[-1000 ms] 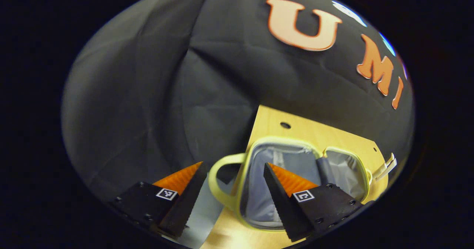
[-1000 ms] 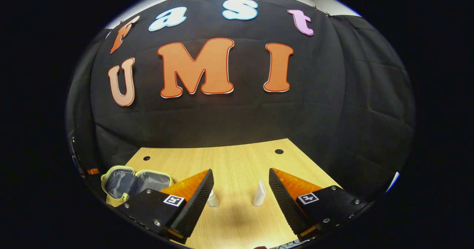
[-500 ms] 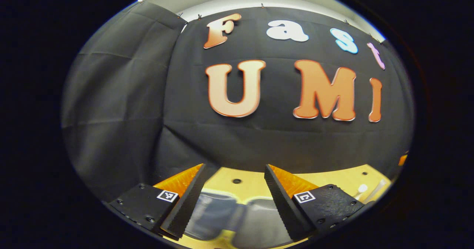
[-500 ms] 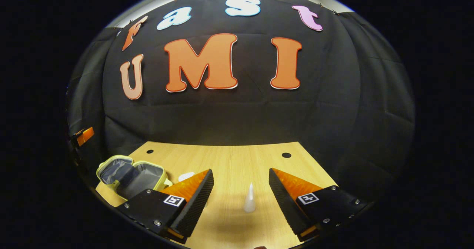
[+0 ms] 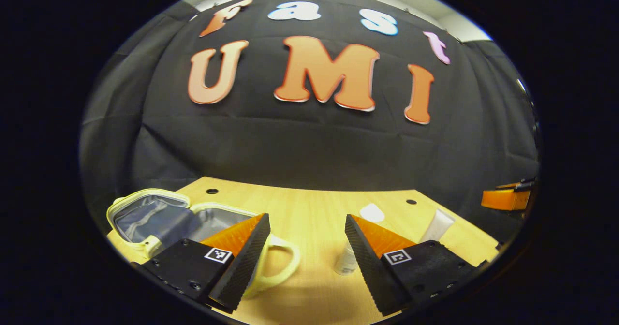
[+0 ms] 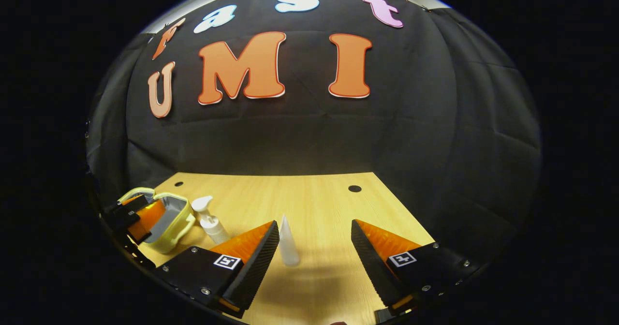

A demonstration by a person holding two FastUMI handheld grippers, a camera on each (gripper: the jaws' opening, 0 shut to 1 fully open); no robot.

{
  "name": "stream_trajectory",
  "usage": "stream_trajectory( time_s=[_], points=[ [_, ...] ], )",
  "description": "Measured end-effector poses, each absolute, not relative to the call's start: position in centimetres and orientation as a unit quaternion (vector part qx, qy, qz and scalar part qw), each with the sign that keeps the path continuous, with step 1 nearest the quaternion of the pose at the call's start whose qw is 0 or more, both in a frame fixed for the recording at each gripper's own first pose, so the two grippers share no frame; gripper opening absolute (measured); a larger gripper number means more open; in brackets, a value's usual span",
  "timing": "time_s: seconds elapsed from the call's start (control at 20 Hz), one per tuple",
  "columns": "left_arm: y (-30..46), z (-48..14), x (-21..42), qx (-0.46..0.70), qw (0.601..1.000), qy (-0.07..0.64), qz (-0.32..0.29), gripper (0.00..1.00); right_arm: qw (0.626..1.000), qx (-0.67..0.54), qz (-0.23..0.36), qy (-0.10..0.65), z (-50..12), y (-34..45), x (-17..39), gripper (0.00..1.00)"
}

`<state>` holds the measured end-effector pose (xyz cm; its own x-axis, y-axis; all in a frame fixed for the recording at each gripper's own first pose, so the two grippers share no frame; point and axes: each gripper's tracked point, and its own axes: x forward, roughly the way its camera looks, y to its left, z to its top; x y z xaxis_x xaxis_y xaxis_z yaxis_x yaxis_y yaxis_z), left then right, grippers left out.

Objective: First open the suitcase, pack the skin care products into it, and then close the suitcase.

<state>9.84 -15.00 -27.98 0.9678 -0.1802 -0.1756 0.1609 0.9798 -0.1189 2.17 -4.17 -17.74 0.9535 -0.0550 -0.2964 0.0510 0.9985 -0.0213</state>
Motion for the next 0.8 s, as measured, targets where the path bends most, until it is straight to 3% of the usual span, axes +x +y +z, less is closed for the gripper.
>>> stream_trajectory(
  time_s=[0.35, 0.8],
  points=[
    [-22.5, -34.8, 11.6, 0.019, 0.985, 0.103, -0.138, 0.98, 0.983, 0.0, -0.046, 0.177, -21.3, -6.1, 1.9, 0.96],
    [-23.6, -38.9, 15.5, 0.002, 0.985, 0.127, -0.114, 0.99, 0.976, -0.012, -0.064, 0.208, -23.0, -7.7, 1.4, 0.95]
  ],
)
